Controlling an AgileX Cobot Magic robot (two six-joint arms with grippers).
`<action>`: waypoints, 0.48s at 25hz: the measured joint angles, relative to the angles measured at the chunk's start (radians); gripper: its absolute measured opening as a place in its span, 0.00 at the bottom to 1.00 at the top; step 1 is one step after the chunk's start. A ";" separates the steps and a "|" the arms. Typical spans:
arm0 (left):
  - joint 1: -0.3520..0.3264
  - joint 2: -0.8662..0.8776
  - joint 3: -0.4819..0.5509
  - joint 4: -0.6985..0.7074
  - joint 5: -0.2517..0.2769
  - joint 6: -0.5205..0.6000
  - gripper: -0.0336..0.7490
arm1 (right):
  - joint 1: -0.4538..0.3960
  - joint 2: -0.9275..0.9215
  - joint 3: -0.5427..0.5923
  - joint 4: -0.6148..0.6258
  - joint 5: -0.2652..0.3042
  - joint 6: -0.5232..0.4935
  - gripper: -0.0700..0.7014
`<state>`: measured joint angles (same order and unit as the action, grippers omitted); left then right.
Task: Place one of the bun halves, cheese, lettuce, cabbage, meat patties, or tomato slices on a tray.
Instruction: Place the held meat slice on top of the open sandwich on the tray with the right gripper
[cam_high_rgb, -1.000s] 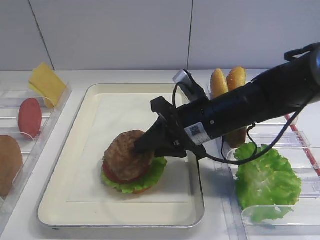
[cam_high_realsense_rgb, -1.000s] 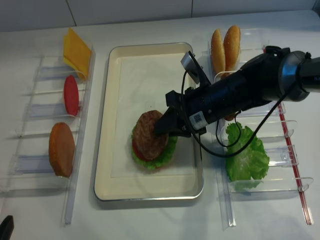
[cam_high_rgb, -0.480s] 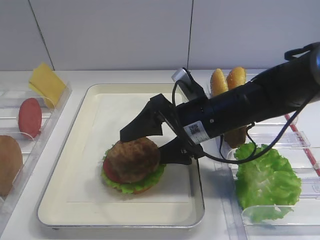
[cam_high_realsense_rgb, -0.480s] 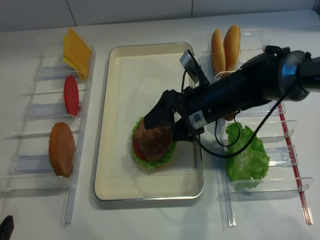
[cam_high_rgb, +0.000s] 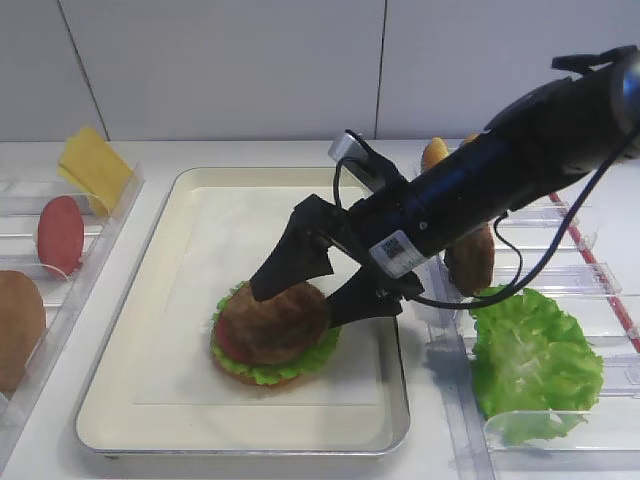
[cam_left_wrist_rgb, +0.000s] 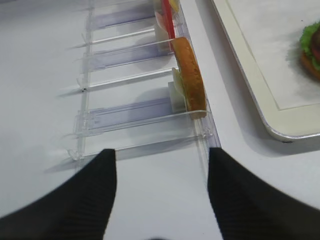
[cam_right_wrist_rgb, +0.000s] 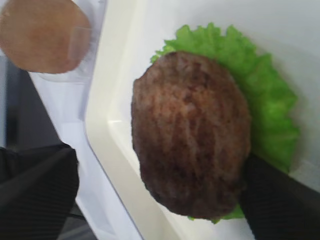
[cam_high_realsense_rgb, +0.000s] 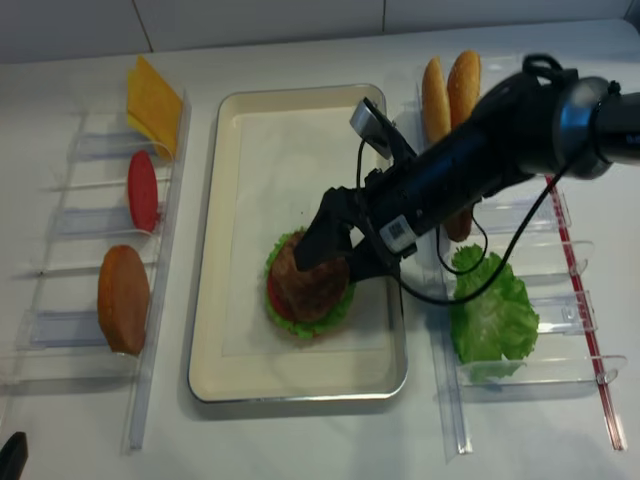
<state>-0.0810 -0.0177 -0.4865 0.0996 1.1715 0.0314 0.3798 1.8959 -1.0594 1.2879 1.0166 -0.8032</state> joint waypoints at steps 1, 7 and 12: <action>0.000 0.000 0.000 0.000 0.000 0.000 0.55 | 0.000 0.000 -0.017 -0.036 0.000 0.026 0.93; 0.000 0.000 0.000 0.000 0.000 0.000 0.55 | 0.000 0.000 -0.099 -0.211 -0.007 0.133 0.91; 0.000 0.000 0.000 0.000 0.000 0.000 0.55 | 0.000 0.000 -0.169 -0.316 0.029 0.214 0.91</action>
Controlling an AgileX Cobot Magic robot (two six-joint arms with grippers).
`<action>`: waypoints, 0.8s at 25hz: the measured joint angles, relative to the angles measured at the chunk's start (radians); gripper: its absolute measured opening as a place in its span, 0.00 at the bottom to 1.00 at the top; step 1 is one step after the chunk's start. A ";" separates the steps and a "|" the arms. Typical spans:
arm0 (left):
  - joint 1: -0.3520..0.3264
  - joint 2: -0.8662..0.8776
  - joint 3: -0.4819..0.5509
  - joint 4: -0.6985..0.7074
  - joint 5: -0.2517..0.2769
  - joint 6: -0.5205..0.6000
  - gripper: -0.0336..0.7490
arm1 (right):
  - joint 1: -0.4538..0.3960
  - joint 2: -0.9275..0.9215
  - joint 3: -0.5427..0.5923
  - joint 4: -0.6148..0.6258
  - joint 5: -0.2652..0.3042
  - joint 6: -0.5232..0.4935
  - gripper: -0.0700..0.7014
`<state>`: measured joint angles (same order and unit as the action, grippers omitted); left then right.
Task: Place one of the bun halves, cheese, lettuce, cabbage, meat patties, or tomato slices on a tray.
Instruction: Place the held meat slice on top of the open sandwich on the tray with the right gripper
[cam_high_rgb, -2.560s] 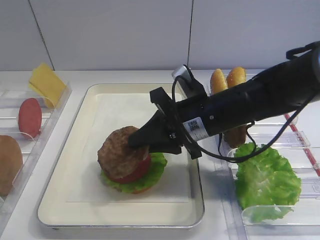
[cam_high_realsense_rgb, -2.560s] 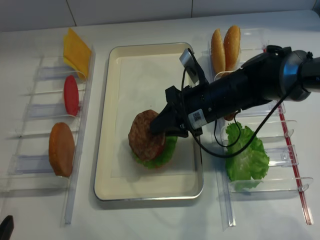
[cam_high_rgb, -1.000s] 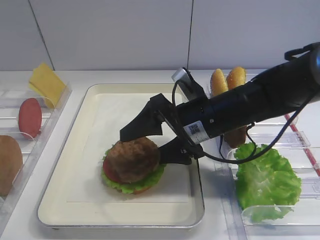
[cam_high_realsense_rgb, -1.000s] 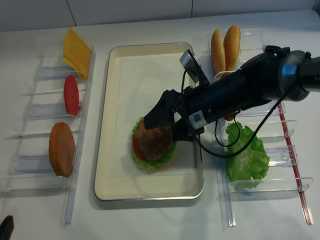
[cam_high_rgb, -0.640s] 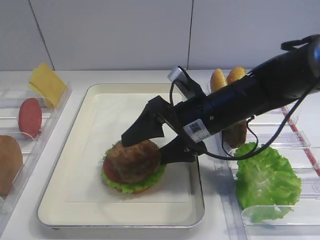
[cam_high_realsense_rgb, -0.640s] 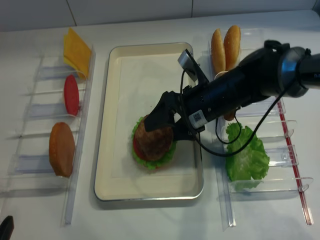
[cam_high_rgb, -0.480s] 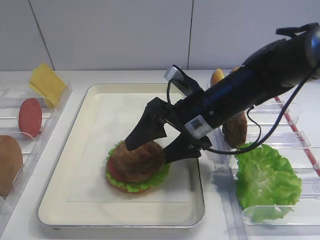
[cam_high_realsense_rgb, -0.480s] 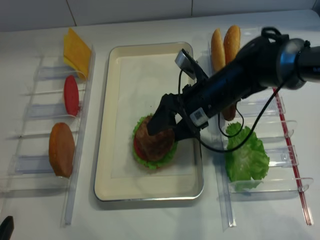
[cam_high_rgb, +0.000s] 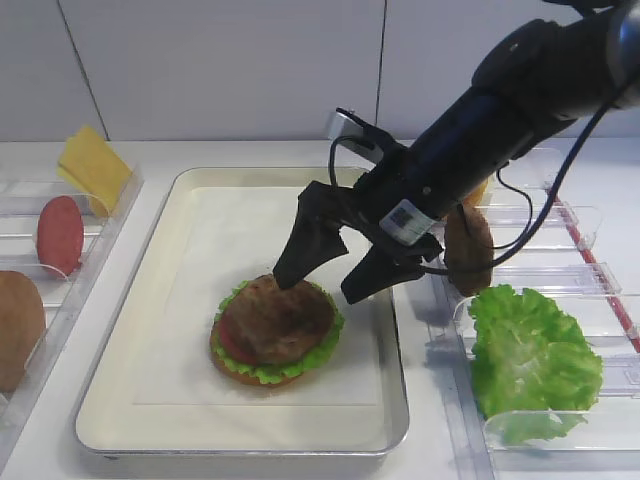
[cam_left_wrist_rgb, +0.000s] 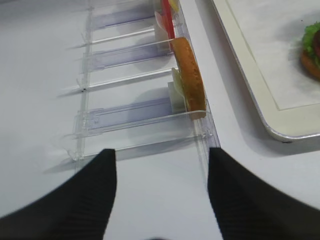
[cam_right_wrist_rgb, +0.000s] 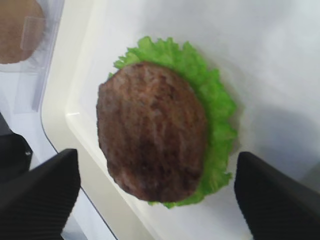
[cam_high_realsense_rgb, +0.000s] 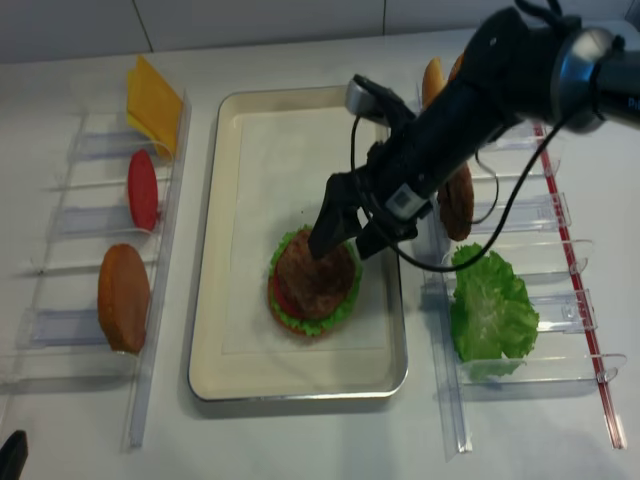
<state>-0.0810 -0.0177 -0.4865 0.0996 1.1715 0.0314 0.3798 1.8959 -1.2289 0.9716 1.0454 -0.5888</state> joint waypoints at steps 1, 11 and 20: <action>0.000 0.000 0.000 0.000 0.000 0.000 0.55 | 0.000 0.000 -0.013 -0.024 0.008 0.016 0.91; 0.000 0.000 0.000 0.000 0.000 0.000 0.55 | 0.000 0.001 -0.242 -0.242 0.155 0.182 0.91; 0.000 0.000 0.000 0.000 0.000 0.000 0.55 | 0.000 0.001 -0.457 -0.484 0.175 0.310 0.91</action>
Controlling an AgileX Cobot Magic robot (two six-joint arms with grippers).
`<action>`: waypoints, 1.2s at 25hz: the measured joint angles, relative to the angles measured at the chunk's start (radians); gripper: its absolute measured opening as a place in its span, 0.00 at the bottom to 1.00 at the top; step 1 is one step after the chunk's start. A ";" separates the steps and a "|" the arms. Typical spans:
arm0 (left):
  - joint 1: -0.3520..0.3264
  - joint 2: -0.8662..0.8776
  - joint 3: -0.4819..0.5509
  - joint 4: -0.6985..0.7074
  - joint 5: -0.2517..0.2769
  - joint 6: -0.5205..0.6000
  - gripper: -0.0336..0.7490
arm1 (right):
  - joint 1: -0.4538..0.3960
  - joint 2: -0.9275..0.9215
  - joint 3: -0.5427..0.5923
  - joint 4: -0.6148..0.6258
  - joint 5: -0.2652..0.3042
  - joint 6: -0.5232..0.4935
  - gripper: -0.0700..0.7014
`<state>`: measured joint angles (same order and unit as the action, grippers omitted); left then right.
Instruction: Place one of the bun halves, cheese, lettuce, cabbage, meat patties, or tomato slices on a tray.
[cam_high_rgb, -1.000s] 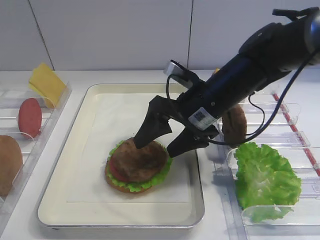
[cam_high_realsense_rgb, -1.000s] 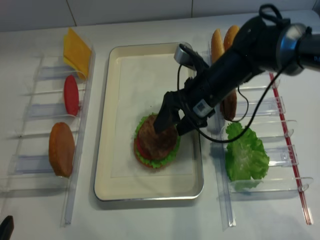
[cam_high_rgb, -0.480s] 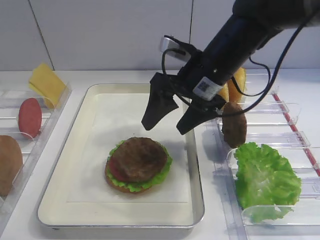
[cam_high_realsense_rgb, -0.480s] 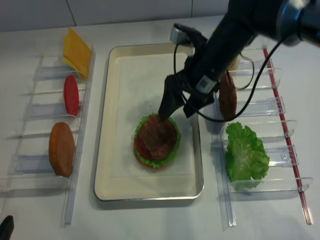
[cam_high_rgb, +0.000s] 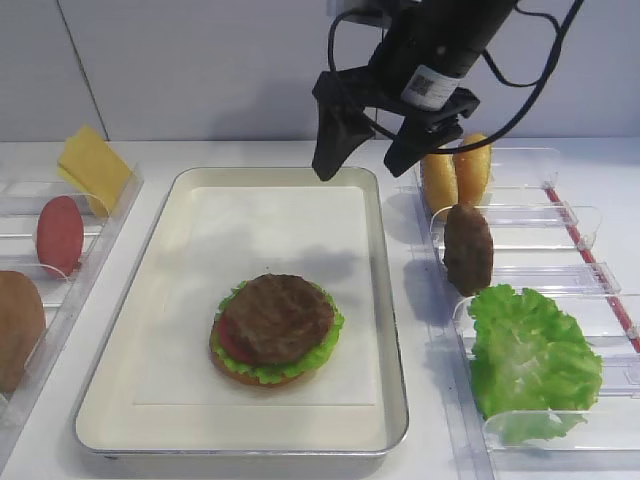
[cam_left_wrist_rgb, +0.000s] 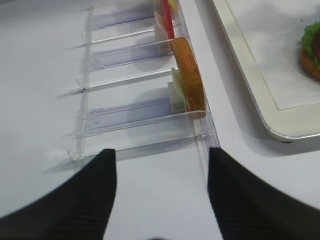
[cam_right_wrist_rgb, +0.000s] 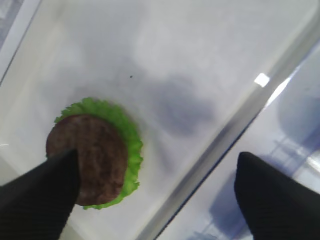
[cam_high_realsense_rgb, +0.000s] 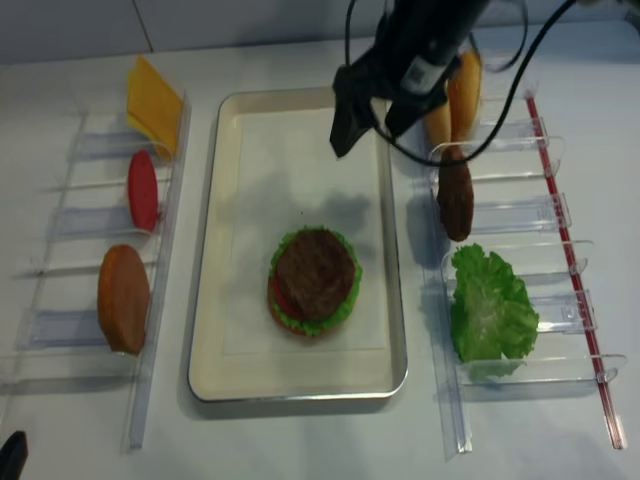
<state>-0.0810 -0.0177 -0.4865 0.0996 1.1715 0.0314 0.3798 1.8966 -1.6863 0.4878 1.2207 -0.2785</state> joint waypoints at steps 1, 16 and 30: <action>0.000 0.000 0.000 0.000 0.000 0.000 0.55 | 0.000 0.000 -0.010 -0.028 0.001 0.008 0.91; 0.000 0.000 0.000 0.000 0.000 0.000 0.55 | 0.000 -0.232 -0.005 -0.348 0.020 0.064 0.80; 0.000 0.000 0.000 0.000 0.000 0.000 0.55 | 0.000 -0.518 0.334 -0.417 0.025 0.059 0.79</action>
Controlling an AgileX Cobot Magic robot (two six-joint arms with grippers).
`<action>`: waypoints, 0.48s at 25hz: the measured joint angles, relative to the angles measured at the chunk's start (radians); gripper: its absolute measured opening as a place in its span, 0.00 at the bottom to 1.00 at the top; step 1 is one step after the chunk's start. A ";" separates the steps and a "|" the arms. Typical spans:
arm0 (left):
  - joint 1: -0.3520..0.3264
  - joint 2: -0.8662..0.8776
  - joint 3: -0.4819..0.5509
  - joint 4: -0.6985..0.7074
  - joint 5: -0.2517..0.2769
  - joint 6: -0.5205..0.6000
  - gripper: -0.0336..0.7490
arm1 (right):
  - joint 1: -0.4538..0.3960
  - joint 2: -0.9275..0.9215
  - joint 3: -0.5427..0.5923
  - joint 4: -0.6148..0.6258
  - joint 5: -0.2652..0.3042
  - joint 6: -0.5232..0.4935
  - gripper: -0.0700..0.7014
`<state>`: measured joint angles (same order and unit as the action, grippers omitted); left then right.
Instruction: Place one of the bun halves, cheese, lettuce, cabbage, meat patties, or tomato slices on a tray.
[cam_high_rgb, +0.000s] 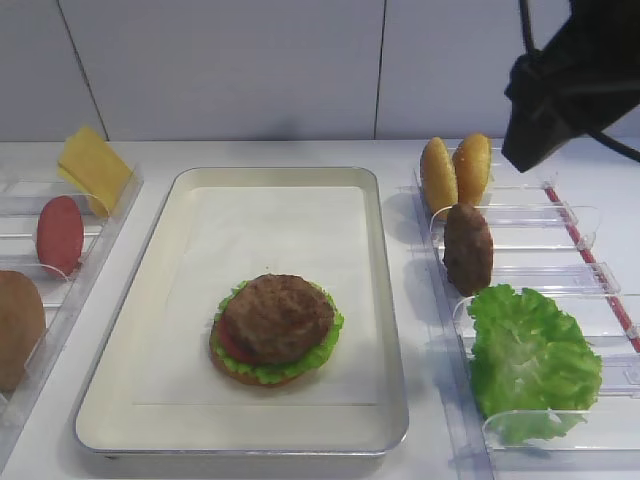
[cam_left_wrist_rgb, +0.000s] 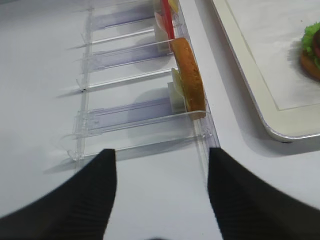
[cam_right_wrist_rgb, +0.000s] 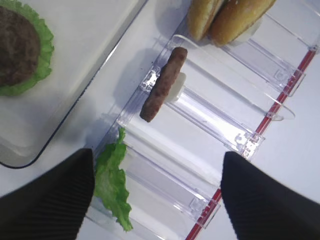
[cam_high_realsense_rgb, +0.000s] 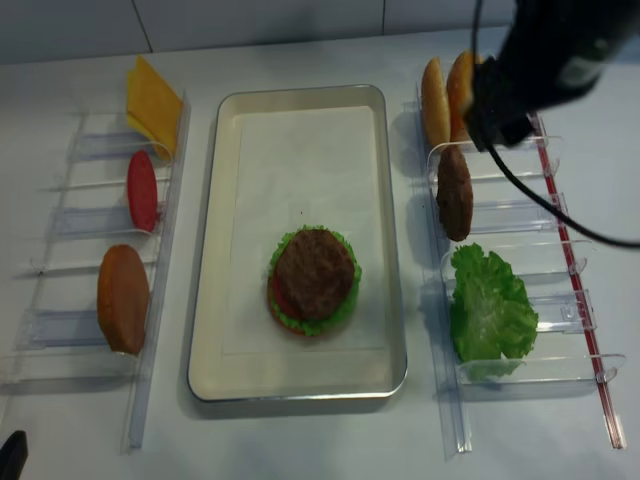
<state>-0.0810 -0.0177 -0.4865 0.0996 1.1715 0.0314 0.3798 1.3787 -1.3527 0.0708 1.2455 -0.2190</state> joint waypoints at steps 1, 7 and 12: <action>0.000 0.000 0.000 0.000 0.000 0.000 0.55 | 0.000 -0.029 0.022 -0.001 0.000 0.000 0.79; 0.000 0.000 0.000 0.000 0.000 0.000 0.55 | 0.000 -0.193 0.134 -0.050 0.002 0.009 0.79; 0.000 0.000 0.000 0.000 0.000 0.000 0.55 | 0.000 -0.332 0.228 -0.087 0.006 0.034 0.79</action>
<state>-0.0810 -0.0177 -0.4865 0.0996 1.1715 0.0314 0.3798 1.0462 -1.1249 -0.0162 1.2518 -0.1853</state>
